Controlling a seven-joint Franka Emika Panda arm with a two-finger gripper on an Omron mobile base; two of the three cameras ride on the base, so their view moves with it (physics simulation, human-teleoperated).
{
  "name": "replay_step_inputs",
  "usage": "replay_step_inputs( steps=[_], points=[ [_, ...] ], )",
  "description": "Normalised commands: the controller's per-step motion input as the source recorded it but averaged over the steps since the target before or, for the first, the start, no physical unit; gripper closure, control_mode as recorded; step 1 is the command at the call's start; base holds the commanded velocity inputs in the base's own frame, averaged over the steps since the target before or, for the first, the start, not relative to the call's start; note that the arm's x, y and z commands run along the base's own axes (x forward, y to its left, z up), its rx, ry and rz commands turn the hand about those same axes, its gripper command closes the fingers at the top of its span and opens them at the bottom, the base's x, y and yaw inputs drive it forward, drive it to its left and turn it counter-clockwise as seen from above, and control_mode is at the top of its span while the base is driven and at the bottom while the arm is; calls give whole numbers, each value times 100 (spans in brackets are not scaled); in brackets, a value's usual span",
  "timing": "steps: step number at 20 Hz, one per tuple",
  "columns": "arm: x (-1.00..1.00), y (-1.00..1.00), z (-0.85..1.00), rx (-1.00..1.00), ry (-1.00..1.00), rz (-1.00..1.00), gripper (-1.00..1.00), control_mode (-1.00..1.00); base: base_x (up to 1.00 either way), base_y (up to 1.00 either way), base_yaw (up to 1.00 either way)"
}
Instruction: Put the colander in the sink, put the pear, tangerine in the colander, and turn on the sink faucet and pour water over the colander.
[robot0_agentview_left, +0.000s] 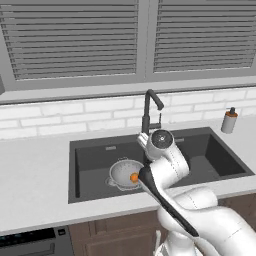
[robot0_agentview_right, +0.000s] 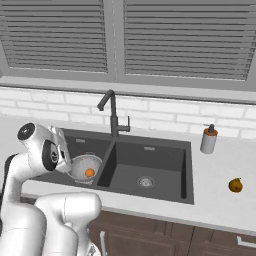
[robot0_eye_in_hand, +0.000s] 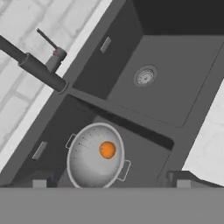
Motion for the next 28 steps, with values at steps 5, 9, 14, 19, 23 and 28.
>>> replay_step_inputs(
  steps=[5, 9, 14, 19, 23, 28],
  points=[
    [-83, -82, 68, 31, 0, -4, -100, -100, 0, 0, 0],
    [-39, -100, -6, 32, 0, -20, -100, -100, 0, 0, 0],
    [-6, -100, -47, 25, -4, -18, -100, -100, 0, 0, 0],
    [-1, -94, -25, 15, -4, -15, -100, -100, 0, 0, 0],
    [0, -100, 1, 14, 0, -10, -100, -100, 0, 0, 0],
    [12, -80, 33, 1, 11, -14, -100, -100, 0, 0, 0]
  ],
)
